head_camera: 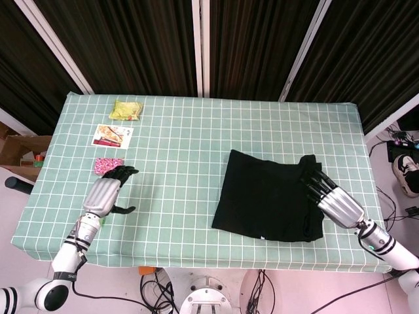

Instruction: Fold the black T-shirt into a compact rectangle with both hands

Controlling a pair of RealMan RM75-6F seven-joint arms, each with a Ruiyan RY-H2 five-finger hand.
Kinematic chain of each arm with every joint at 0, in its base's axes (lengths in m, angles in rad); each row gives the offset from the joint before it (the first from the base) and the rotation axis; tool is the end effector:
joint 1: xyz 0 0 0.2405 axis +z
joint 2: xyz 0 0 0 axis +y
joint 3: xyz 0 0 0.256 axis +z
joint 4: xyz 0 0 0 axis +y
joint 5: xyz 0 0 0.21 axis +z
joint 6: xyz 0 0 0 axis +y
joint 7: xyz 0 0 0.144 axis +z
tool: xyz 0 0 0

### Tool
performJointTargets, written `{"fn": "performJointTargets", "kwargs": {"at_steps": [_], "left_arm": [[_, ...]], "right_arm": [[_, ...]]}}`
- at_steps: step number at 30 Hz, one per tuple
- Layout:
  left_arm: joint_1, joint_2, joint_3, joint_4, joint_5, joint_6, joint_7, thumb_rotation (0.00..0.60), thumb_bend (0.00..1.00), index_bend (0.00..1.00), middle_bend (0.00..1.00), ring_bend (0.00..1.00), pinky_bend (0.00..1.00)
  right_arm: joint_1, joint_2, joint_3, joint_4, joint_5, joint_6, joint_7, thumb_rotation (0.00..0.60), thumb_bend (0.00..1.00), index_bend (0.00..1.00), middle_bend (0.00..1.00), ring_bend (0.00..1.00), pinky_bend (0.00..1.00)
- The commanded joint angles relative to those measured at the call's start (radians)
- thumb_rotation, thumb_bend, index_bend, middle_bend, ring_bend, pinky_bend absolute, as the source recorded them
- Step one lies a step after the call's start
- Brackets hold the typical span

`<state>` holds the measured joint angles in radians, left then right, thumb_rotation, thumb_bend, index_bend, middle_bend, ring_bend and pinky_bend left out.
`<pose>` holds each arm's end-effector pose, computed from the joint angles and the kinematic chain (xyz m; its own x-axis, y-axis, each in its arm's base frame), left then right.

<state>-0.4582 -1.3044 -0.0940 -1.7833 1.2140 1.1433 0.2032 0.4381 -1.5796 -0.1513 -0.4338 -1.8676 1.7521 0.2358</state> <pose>-0.2071 0.2670 0.0533 0.2565 0.2819 0.9245 0.9603 -0.1830 -0.2106 -0.3167 -0.2771 0.1029 0.6760 0.3167 0.6654 -0.3602 -0.6457 0.6733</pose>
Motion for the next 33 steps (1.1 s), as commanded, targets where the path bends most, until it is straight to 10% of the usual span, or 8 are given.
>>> {"fn": "performJointTargets", "kwargs": {"at_steps": [1, 13, 33], "left_arm": [[0.0, 0.004, 0.0, 0.0, 0.001, -0.003, -0.003, 0.599, 0.1, 0.18, 0.13, 0.09, 0.18], [0.009, 0.012, 0.006, 0.016, 0.003, -0.011, -0.036, 0.599, 0.1, 0.18, 0.13, 0.09, 0.18], [0.032, 0.018, 0.018, 0.069, 0.02, -0.022, -0.113, 0.6, 0.1, 0.18, 0.12, 0.09, 0.18]], "right_arm": [[0.077, 0.039, 0.017, -0.091, -0.021, -0.004, -0.065, 0.6, 0.63, 0.49, 0.23, 0.08, 0.04], [0.413, 0.086, 0.021, -0.425, -0.158, -0.331, -0.276, 0.6, 0.62, 0.49, 0.23, 0.08, 0.04], [0.573, -0.14, 0.01, -0.258, -0.169, -0.528, -0.241, 0.6, 0.61, 0.45, 0.23, 0.08, 0.04]]}}
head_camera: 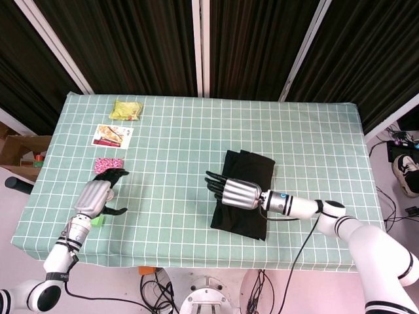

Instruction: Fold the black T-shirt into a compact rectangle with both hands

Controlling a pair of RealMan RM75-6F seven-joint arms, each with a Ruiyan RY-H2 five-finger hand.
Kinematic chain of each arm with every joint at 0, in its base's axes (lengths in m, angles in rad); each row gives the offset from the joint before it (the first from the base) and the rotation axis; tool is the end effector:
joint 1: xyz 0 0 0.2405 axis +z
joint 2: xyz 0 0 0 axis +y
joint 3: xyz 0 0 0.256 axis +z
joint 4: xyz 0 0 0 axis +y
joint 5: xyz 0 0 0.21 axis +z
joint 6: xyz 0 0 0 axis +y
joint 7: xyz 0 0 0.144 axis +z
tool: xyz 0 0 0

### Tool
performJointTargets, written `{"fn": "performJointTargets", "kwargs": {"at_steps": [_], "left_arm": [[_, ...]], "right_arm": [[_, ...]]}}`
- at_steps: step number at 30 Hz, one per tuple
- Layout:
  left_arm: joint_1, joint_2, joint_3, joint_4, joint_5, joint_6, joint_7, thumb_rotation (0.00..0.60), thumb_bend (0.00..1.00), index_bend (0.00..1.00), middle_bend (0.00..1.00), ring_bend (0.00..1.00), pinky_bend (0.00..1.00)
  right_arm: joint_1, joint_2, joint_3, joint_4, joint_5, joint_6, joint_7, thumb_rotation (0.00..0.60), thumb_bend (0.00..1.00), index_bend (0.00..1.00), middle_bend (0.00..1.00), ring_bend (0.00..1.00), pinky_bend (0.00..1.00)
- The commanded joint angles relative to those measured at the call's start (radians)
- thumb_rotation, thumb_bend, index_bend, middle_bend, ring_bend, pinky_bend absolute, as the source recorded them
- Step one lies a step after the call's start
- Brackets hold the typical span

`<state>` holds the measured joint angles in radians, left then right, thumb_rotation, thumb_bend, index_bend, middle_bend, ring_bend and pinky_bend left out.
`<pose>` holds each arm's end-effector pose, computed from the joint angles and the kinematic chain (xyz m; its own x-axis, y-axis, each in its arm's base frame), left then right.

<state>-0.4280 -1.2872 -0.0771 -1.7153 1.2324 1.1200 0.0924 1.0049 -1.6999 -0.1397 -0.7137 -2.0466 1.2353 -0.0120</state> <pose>-0.2347 0.2645 0.0578 0.2236 0.3056 0.9255 0.9729 -0.1278 -0.1928 -0.1263 -0.3661 -0.0407 0.7029 0.4474 0.5530 0.1194 -0.8406 0.5284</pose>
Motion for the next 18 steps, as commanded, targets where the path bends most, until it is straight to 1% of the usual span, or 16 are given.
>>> {"fn": "performJointTargets", "kwargs": {"at_steps": [1, 3, 5, 6, 7, 9, 12, 15, 17, 18], "left_arm": [[0.002, 0.002, 0.001, 0.0, 0.004, 0.001, -0.003, 0.6, 0.1, 0.18, 0.12, 0.09, 0.18], [0.005, 0.001, 0.001, 0.0, 0.007, 0.004, -0.007, 0.6, 0.1, 0.18, 0.12, 0.09, 0.18], [0.008, -0.001, 0.003, -0.001, 0.012, 0.007, -0.011, 0.6, 0.1, 0.18, 0.12, 0.09, 0.18], [0.01, -0.001, 0.004, -0.001, 0.014, 0.009, -0.011, 0.6, 0.1, 0.18, 0.12, 0.09, 0.18], [0.011, -0.001, 0.005, -0.001, 0.016, 0.011, -0.011, 0.6, 0.1, 0.18, 0.12, 0.09, 0.18], [0.014, 0.0, 0.007, 0.0, 0.018, 0.013, -0.01, 0.599, 0.1, 0.18, 0.12, 0.09, 0.18], [0.016, 0.004, 0.006, 0.001, 0.016, 0.013, -0.01, 0.599, 0.1, 0.18, 0.12, 0.09, 0.18], [0.019, 0.012, 0.002, -0.004, 0.019, 0.022, -0.01, 0.599, 0.1, 0.18, 0.12, 0.09, 0.18], [0.023, 0.02, -0.002, -0.009, 0.023, 0.032, -0.01, 0.599, 0.1, 0.18, 0.12, 0.09, 0.18], [0.025, 0.023, -0.004, -0.012, 0.025, 0.038, -0.01, 0.599, 0.1, 0.18, 0.12, 0.09, 0.18]], "right_arm": [[0.006, -0.028, -0.003, 0.029, 0.015, -0.023, 0.008, 0.6, 0.59, 0.43, 0.23, 0.08, 0.03], [0.005, -0.052, -0.01, 0.045, 0.026, -0.053, 0.007, 0.6, 0.53, 0.36, 0.21, 0.07, 0.01], [-0.003, -0.072, -0.012, 0.056, 0.042, -0.084, -0.015, 0.6, 0.4, 0.24, 0.15, 0.03, 0.0], [-0.009, -0.078, -0.007, 0.056, 0.053, -0.087, -0.025, 0.6, 0.29, 0.14, 0.11, 0.01, 0.0], [-0.018, -0.082, 0.002, 0.052, 0.069, -0.087, -0.034, 0.6, 0.21, 0.07, 0.07, 0.0, 0.0], [-0.04, -0.076, 0.027, 0.02, 0.107, -0.07, -0.042, 0.6, 0.13, 0.0, 0.01, 0.0, 0.0], [-0.067, -0.032, 0.064, -0.058, 0.147, -0.016, -0.06, 0.6, 0.09, 0.0, 0.0, 0.0, 0.0], [-0.105, 0.046, 0.099, -0.179, 0.185, 0.056, -0.083, 0.6, 0.08, 0.0, 0.0, 0.0, 0.0], [-0.142, 0.116, 0.114, -0.288, 0.215, 0.096, -0.097, 0.6, 0.13, 0.0, 0.01, 0.0, 0.0], [-0.16, 0.151, 0.116, -0.343, 0.232, 0.101, -0.099, 0.6, 0.17, 0.0, 0.03, 0.0, 0.0]]}}
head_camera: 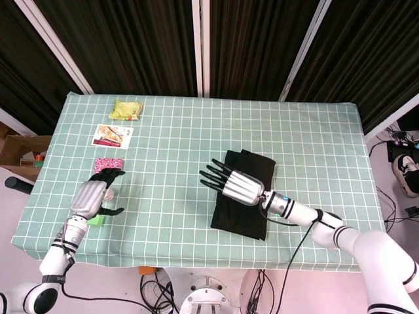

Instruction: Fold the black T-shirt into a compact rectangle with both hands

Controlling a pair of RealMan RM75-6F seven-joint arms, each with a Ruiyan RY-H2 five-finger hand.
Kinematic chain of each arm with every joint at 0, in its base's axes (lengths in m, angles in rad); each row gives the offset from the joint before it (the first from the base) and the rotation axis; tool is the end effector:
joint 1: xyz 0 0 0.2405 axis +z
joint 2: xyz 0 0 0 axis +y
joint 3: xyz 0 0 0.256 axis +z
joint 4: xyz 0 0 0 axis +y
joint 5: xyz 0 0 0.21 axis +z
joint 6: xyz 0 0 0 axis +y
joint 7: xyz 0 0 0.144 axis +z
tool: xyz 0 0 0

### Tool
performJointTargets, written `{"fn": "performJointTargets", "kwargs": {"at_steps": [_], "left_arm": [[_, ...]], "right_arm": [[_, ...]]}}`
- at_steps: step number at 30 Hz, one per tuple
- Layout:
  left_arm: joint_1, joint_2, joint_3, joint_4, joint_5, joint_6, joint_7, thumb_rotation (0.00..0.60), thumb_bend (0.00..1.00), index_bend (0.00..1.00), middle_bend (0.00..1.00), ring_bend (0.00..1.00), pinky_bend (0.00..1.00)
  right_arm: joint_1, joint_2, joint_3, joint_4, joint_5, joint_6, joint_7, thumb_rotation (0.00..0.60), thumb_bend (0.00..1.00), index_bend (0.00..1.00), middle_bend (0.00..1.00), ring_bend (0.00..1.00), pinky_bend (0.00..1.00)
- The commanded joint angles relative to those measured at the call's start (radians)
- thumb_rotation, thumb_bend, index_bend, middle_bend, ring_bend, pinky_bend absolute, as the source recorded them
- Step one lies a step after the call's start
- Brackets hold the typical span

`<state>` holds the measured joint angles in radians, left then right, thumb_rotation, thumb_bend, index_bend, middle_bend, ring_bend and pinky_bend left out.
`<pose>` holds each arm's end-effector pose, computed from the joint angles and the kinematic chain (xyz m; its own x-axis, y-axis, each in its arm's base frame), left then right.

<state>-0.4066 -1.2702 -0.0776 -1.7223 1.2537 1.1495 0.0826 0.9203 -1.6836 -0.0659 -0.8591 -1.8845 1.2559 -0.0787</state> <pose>-0.2381 0.2610 0.0665 0.2233 0.2768 0.9346 0.9729 -0.1223 -0.1962 -0.1274 -0.3581 -0.0305 0.6557 0.3517 0.6681 -0.1456 -0.8094 0.5690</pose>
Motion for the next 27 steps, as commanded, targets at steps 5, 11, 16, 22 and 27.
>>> {"fn": "performJointTargets", "kwargs": {"at_steps": [5, 11, 16, 22, 27], "left_arm": [[0.015, 0.02, -0.005, -0.016, 0.015, 0.03, 0.001, 0.6, 0.1, 0.18, 0.12, 0.09, 0.18], [0.018, 0.019, -0.004, -0.025, 0.011, 0.028, 0.009, 0.6, 0.1, 0.18, 0.12, 0.09, 0.18], [0.012, 0.012, -0.004, -0.037, 0.012, 0.022, 0.027, 0.6, 0.1, 0.18, 0.12, 0.09, 0.18], [0.012, 0.01, -0.007, -0.045, 0.003, 0.021, 0.04, 0.6, 0.1, 0.18, 0.12, 0.09, 0.18], [0.018, 0.017, -0.006, -0.05, 0.004, 0.028, 0.042, 0.6, 0.1, 0.18, 0.12, 0.09, 0.18]], "right_arm": [[-0.17, 0.35, -0.014, -0.555, 0.173, 0.024, 0.061, 0.6, 0.48, 0.06, 0.11, 0.06, 0.11], [-0.224, 0.415, -0.097, -0.669, 0.164, -0.031, 0.12, 0.6, 0.67, 0.14, 0.17, 0.12, 0.19], [-0.221, 0.341, -0.126, -0.624, 0.132, -0.111, 0.161, 0.6, 0.69, 0.15, 0.17, 0.12, 0.2], [-0.194, 0.223, -0.117, -0.533, 0.11, -0.196, 0.186, 0.6, 0.69, 0.15, 0.17, 0.12, 0.19], [-0.172, 0.179, -0.123, -0.494, 0.103, -0.26, 0.185, 0.6, 0.69, 0.15, 0.17, 0.12, 0.18]]}}
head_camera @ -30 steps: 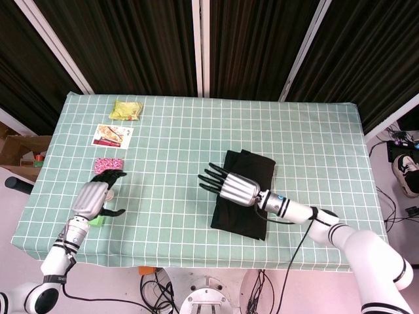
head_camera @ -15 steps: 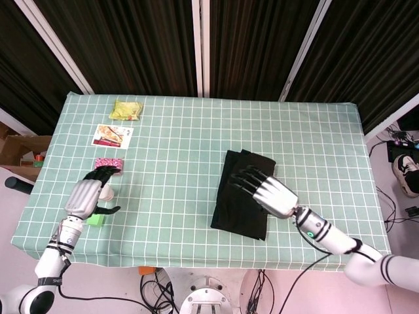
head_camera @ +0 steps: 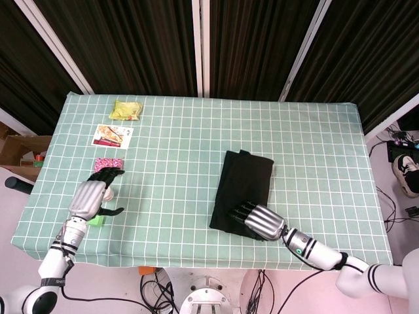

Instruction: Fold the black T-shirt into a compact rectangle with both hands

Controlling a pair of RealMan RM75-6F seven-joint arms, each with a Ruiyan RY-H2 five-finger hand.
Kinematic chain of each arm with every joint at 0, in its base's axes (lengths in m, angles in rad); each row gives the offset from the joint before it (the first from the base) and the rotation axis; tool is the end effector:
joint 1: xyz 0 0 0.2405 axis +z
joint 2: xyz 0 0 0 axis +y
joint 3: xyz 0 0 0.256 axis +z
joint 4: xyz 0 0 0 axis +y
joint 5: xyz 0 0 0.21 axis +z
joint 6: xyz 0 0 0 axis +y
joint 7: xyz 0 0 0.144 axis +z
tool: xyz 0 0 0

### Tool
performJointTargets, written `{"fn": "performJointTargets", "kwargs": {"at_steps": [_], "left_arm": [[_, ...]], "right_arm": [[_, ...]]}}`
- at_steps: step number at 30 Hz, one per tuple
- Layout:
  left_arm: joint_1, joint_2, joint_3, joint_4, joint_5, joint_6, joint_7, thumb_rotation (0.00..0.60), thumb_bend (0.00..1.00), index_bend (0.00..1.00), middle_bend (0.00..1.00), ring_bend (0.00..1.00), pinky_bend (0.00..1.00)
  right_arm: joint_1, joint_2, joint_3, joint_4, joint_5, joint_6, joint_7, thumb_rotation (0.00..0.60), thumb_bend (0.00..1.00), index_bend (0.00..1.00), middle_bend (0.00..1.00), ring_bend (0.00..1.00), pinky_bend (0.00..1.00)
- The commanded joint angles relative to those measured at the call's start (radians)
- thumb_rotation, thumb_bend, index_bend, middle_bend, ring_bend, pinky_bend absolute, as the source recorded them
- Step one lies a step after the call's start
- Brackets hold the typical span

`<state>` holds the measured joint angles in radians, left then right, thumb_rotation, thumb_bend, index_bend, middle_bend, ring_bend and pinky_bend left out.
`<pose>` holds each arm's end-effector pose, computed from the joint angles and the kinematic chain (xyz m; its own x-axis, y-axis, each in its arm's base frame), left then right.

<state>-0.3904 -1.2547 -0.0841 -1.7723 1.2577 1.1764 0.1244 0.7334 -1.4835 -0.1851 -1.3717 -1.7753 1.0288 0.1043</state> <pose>-0.2308 0.2556 0.0722 0.2296 0.2560 0.9390 0.9710 -0.1264 -0.2029 -0.1879 -0.2588 -0.0343 0.6205 -0.3403 0.7065 -0.6109 -0.7747 0.1634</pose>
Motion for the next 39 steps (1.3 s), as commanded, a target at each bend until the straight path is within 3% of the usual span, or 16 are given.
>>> {"fn": "performJointTargets", "kwargs": {"at_steps": [1, 10, 16, 22, 27, 31, 34, 39], "left_arm": [[0.003, 0.004, 0.002, -0.001, 0.0, 0.002, 0.0, 0.6, 0.1, 0.18, 0.12, 0.09, 0.18], [0.02, 0.012, 0.001, 0.009, 0.002, 0.018, -0.023, 0.6, 0.1, 0.18, 0.12, 0.09, 0.18], [0.025, 0.013, 0.003, 0.012, 0.007, 0.019, -0.032, 0.599, 0.1, 0.18, 0.12, 0.09, 0.18], [0.03, 0.009, 0.004, 0.021, 0.003, 0.018, -0.038, 0.6, 0.1, 0.18, 0.12, 0.09, 0.18], [0.037, 0.013, 0.009, 0.027, 0.0, 0.016, -0.044, 0.6, 0.1, 0.18, 0.12, 0.09, 0.18], [0.044, 0.017, 0.012, 0.034, 0.0, 0.017, -0.049, 0.6, 0.1, 0.18, 0.12, 0.09, 0.18], [0.049, 0.023, 0.01, 0.037, 0.001, 0.023, -0.057, 0.6, 0.1, 0.18, 0.12, 0.09, 0.18], [0.078, 0.041, 0.01, 0.057, 0.031, 0.091, -0.035, 0.6, 0.1, 0.18, 0.12, 0.09, 0.18]], "right_arm": [[0.016, -0.019, -0.003, 0.019, -0.008, -0.034, 0.002, 0.6, 0.69, 0.15, 0.17, 0.12, 0.18], [-0.043, 0.093, 0.072, -0.012, 0.015, 0.163, 0.033, 0.6, 0.67, 0.15, 0.17, 0.12, 0.18], [-0.011, 0.092, 0.149, 0.033, 0.135, 0.057, 0.048, 0.6, 0.67, 0.15, 0.17, 0.12, 0.18], [0.057, -0.023, 0.194, 0.173, 0.227, -0.122, 0.059, 0.6, 0.67, 0.15, 0.17, 0.12, 0.18], [0.087, -0.099, 0.187, 0.263, 0.232, -0.192, 0.074, 0.6, 0.68, 0.15, 0.17, 0.12, 0.18], [0.08, -0.096, 0.179, 0.265, 0.204, -0.152, 0.101, 0.6, 0.68, 0.15, 0.17, 0.12, 0.18], [0.052, -0.055, 0.183, 0.223, 0.176, -0.057, 0.131, 0.6, 0.61, 0.15, 0.17, 0.11, 0.18], [-0.077, 0.104, 0.184, 0.089, 0.17, 0.171, 0.111, 0.6, 0.31, 0.14, 0.17, 0.1, 0.16]]}}
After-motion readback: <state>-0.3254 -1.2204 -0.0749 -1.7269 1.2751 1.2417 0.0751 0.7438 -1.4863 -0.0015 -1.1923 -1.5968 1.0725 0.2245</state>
